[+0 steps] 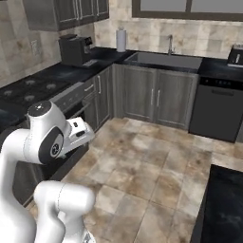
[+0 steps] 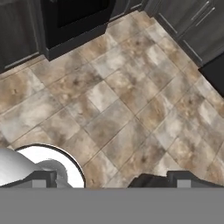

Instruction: Take the fork and place it on the left side of the plate. Then take the spoon and place it on the right side of the plate. Make sure they're directly next to the plate.

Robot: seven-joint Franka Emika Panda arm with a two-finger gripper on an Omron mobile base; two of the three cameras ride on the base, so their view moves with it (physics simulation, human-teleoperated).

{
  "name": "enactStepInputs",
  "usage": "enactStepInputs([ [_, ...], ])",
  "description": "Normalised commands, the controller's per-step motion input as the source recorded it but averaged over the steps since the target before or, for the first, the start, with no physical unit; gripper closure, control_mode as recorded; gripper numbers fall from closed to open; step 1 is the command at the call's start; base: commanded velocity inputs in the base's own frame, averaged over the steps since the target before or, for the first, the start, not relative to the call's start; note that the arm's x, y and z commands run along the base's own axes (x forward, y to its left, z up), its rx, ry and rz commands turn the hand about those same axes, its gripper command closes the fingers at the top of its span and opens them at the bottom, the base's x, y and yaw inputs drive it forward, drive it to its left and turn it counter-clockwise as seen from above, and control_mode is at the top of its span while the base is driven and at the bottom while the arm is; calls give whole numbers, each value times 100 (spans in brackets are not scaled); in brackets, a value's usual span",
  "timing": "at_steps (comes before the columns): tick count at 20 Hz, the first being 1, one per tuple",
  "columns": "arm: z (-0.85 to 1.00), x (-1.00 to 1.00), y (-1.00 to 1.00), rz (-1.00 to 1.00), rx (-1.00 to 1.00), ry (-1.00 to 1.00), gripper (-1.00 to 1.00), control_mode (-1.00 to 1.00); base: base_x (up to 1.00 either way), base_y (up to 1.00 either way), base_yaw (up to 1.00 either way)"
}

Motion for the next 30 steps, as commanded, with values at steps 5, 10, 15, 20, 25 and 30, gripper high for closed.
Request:
enactStepInputs([
  [5, 0, 0, 0, 0, 0, 0, -100, 100, 100, 0, 0],
  [10, 0, 0, 0, 0, 0, 0, -100, 100, 100, 0, -1],
  [15, 0, 0, 0, 0, 0, 0, -100, 100, 100, -18, -4],
  [20, 0, 0, 0, 0, 0, 0, -100, 100, 96, -53, -12],
  [25, 0, 0, 0, 0, 0, 0, -100, 100, 88, -59, -15],
  [30, 0, 0, 0, 0, 0, 0, -100, 100, 81, -64, -15],
])
